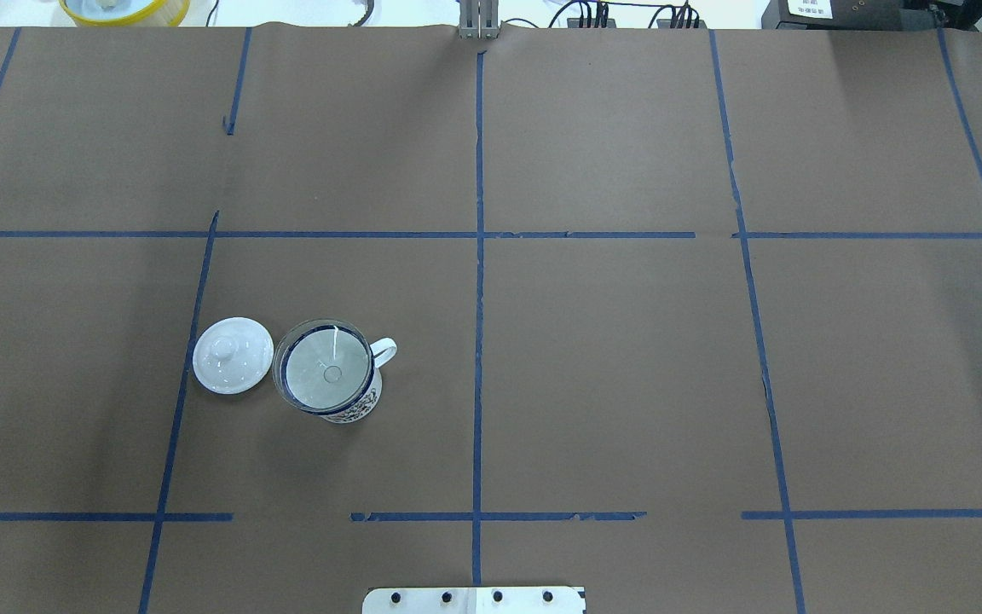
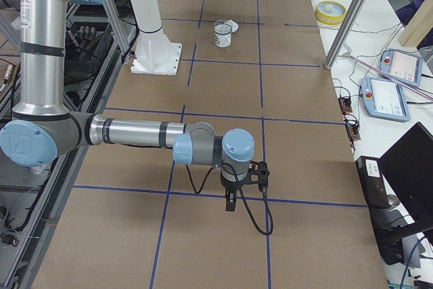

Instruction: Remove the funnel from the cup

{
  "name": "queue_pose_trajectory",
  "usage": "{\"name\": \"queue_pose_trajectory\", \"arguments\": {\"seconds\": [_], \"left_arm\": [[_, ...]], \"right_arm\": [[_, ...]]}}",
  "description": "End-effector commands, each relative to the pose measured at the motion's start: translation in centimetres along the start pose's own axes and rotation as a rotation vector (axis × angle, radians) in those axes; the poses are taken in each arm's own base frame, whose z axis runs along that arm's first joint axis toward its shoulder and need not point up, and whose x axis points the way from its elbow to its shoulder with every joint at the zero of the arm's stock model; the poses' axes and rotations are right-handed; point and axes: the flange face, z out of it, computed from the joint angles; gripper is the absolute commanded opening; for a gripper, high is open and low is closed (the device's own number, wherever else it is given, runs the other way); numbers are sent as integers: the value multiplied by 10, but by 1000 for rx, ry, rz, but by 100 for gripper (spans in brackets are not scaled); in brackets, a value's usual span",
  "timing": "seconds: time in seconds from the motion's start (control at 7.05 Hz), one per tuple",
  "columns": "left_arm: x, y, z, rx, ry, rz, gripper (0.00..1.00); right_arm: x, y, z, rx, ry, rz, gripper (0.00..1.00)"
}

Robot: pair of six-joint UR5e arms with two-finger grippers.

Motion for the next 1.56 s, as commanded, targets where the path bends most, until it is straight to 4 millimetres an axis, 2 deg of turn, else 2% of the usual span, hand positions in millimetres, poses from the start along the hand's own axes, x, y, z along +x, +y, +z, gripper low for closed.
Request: {"name": "queue_pose_trajectory", "arguments": {"seconds": [0.0,0.28,0.43,0.71,0.85,0.99,1.13,1.28,1.42], "left_arm": [[-5,2,4,-10,-3,-10,100],[4,-2,-4,8,-6,3,100],[-3,2,2,-3,-4,-3,100],[-18,29,20,-23,10,-27,100],[-8,18,14,35,0,37,100],[13,6,12,68,3,-37,100],[68,-9,22,91,23,-156,100],[127,-17,38,91,62,-336,100],[175,-18,47,74,86,-467,100]], "right_arm": [[0,0,0,1,0,-1,100],[0,0,0,0,0,0,100],[0,0,0,0,0,0,100],[0,0,0,0,0,0,100],[0,0,0,0,0,0,100],[0,0,0,1,0,-1,100],[0,0,0,0,0,0,100],[0,0,0,0,0,0,100],[0,0,0,1,0,-1,100]]}}
